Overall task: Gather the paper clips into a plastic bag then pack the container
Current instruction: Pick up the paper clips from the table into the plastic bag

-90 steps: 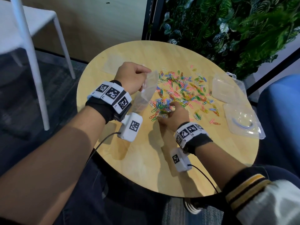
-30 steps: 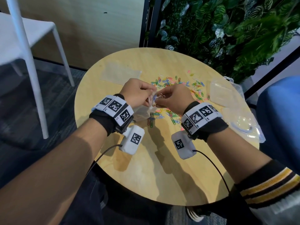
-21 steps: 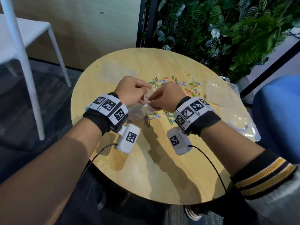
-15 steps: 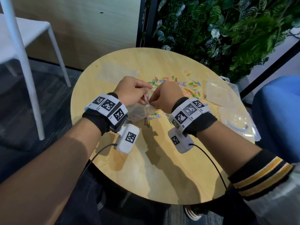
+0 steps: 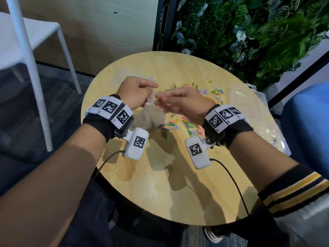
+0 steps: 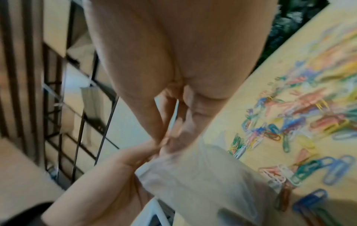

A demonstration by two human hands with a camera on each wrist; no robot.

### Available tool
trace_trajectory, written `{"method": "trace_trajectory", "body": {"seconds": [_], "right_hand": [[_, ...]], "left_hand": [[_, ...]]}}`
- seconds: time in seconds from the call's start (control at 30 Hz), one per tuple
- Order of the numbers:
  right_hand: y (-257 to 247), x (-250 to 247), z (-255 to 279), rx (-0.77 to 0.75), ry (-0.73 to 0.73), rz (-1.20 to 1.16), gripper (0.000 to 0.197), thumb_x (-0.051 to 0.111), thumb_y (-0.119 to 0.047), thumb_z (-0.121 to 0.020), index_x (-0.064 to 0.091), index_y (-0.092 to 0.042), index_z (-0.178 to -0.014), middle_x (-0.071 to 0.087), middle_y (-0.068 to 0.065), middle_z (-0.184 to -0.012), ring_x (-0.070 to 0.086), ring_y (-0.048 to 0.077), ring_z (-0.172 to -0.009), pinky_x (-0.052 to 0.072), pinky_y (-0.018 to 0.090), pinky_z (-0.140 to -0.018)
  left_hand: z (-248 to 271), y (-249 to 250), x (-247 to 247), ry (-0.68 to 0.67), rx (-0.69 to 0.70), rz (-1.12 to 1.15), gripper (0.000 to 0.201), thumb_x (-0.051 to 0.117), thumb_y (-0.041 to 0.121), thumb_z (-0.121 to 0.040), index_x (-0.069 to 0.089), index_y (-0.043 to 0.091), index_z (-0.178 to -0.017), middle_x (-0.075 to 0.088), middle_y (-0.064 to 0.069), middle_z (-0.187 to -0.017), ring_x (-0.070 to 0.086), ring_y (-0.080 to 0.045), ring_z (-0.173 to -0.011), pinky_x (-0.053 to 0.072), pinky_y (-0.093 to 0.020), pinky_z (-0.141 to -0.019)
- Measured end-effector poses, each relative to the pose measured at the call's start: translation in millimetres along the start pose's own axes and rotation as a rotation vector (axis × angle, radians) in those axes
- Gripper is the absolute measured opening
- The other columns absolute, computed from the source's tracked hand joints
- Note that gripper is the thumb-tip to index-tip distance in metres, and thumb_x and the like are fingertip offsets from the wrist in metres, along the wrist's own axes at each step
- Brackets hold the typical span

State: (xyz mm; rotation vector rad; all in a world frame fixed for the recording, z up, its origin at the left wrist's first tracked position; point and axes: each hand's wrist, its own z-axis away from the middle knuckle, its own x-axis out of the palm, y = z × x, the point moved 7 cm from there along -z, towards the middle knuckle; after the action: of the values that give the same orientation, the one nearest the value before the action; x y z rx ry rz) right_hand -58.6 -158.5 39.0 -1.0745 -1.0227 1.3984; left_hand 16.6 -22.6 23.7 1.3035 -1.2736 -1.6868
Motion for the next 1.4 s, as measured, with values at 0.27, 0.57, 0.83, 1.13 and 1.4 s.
{"method": "trace_trajectory", "body": {"seconds": [0.27,0.57,0.83,1.13,1.4], "right_hand": [[66,2,-10,-0.308,-0.058,1.31,0.034,0.053,-0.038,-0.094,0.066,-0.024,-0.123,0.057,0.007,-0.138,0.05,0.03,-0.129,0.042,0.045,-0.105],[115,13,-20,-0.143,-0.264,1.759,0.059,0.019,-0.053,-0.1,0.001,-0.034,-0.154,-0.005,-0.006,-0.164,-0.003,0.029,-0.151,0.006,0.066,-0.114],[112,-43,-20,-0.007,-0.116,1.654,0.047,0.033,-0.028,-0.104,0.029,-0.019,-0.149,0.027,0.007,-0.157,0.042,0.035,-0.132,0.046,0.046,-0.1],[84,-52,-12,0.103,0.029,1.593,0.022,0.055,-0.007,-0.093,0.072,-0.008,-0.108,0.07,0.01,-0.099,0.063,0.025,-0.083,0.055,0.032,-0.075],[89,-112,23,0.334,0.48,0.046,0.014,0.077,-0.01,-0.08,0.076,-0.002,-0.091,0.075,0.016,-0.098,0.073,0.021,-0.083,0.059,0.025,-0.071]], "left_hand": [[-2,4,-24,0.189,0.129,0.0,0.028,0.053,0.011,-0.094,0.07,0.026,-0.112,0.059,0.003,-0.063,0.054,0.001,-0.05,0.044,-0.016,-0.06],[-12,-11,-27,0.129,0.081,-0.044,0.029,0.053,0.012,-0.092,0.07,0.029,-0.108,0.062,-0.005,-0.066,0.058,-0.016,-0.06,0.05,-0.03,-0.067],[-9,-7,-7,0.041,0.066,-0.048,0.028,0.052,0.01,-0.093,0.07,0.023,-0.11,0.063,-0.002,-0.061,0.059,-0.013,-0.057,0.048,-0.025,-0.061],[1,-3,5,-0.04,0.047,-0.04,0.025,0.053,0.007,-0.095,0.069,0.018,-0.11,0.061,-0.005,-0.06,0.056,-0.015,-0.053,0.051,-0.026,-0.052],[5,-3,16,-0.125,0.036,-0.022,0.022,0.056,0.007,-0.096,0.068,0.014,-0.114,0.064,-0.005,-0.059,0.058,-0.022,-0.059,0.053,-0.029,-0.056]]}}
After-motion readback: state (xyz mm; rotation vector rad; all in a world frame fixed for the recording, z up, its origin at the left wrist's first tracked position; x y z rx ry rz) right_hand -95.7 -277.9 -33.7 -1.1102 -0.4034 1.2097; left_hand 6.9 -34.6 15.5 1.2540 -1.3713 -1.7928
